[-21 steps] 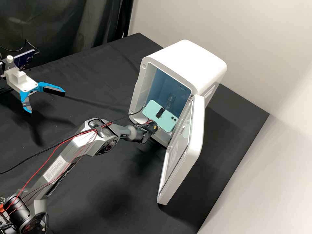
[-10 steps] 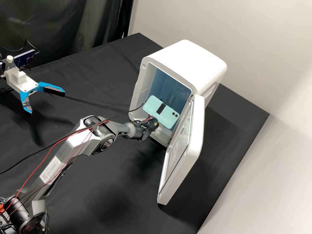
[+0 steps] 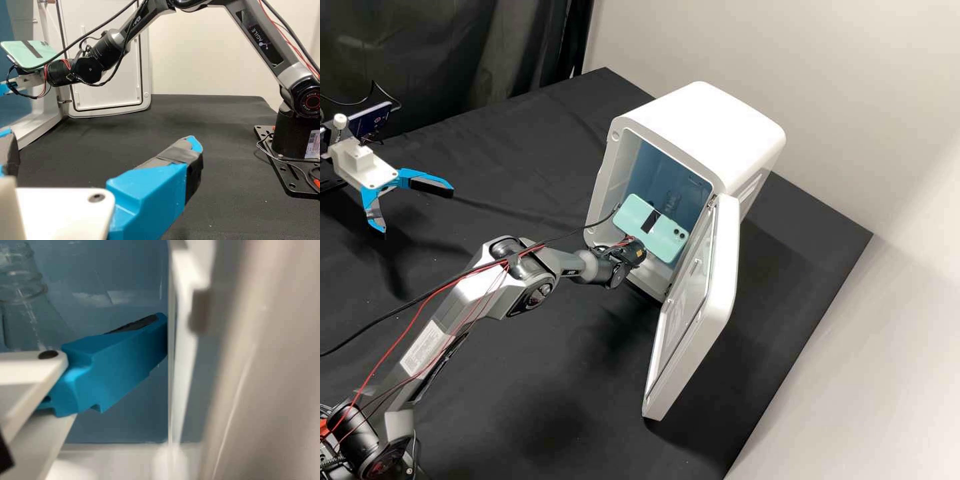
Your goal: Place the flask in the incubator
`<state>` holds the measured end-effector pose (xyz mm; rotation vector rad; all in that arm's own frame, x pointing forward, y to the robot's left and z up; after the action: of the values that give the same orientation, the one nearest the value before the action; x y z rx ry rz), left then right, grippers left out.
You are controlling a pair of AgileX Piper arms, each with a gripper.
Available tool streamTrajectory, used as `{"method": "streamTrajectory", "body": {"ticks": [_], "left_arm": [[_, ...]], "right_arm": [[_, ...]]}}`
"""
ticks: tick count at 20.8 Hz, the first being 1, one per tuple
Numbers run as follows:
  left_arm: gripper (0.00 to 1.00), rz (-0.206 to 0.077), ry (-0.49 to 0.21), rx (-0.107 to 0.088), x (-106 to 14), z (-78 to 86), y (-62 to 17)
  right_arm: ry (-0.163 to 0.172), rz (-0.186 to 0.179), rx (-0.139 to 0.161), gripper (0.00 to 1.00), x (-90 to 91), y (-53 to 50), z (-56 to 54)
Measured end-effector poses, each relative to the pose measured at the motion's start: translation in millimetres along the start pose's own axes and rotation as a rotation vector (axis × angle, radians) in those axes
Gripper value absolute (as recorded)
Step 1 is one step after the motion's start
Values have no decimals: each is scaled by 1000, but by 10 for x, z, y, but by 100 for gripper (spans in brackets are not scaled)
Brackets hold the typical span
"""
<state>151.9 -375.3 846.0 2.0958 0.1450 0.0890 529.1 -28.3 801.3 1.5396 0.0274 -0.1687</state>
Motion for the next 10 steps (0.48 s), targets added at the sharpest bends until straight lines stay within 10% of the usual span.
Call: {"method": "streamTrajectory", "body": {"ticks": [10], "left_arm": [[100,0,0,0,0,0,0]], "right_arm": [[4,-3,4,100,-133,2,-24]]}}
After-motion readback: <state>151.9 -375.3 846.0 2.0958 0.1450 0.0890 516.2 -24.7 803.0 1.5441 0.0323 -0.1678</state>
